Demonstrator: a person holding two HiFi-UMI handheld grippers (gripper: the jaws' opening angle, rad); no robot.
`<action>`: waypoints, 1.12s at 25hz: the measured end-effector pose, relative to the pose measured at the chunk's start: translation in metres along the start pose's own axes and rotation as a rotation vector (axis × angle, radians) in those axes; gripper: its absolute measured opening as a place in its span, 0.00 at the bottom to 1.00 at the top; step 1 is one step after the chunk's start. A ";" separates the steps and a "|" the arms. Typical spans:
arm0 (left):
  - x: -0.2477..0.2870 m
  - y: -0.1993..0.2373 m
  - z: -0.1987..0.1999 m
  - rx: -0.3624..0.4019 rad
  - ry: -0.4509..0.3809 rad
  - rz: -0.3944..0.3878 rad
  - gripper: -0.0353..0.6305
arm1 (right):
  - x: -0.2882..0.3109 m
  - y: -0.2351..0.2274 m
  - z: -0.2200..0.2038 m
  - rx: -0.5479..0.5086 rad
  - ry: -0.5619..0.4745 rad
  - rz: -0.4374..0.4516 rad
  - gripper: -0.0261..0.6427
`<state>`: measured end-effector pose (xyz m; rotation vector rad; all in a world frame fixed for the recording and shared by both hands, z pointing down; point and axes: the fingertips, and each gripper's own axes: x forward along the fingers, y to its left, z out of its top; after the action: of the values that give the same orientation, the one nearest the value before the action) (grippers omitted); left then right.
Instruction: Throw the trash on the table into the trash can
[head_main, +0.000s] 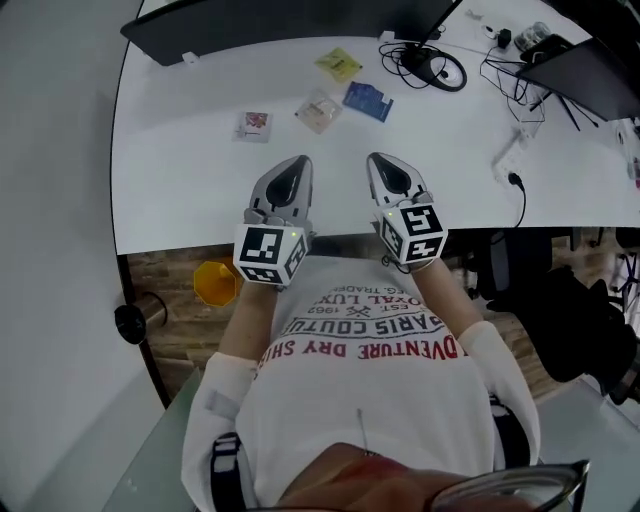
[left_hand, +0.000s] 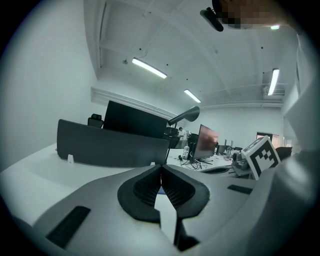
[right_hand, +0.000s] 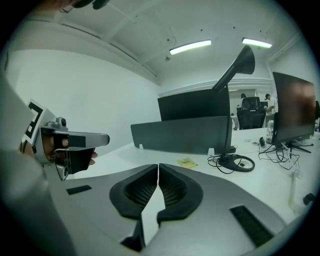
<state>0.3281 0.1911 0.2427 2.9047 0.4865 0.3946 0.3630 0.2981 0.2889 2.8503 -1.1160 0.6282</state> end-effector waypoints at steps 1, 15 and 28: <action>0.009 0.014 0.000 -0.008 0.010 -0.005 0.09 | 0.018 -0.002 0.000 0.007 0.024 -0.005 0.08; 0.070 0.127 -0.067 -0.192 0.140 0.033 0.09 | 0.203 -0.018 -0.090 0.052 0.391 0.019 0.32; 0.078 0.142 -0.139 -0.268 0.272 0.084 0.09 | 0.239 -0.041 -0.140 -0.037 0.533 -0.041 0.17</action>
<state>0.4011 0.1018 0.4226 2.6286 0.3192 0.8079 0.4984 0.1958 0.5121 2.4326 -0.9548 1.2460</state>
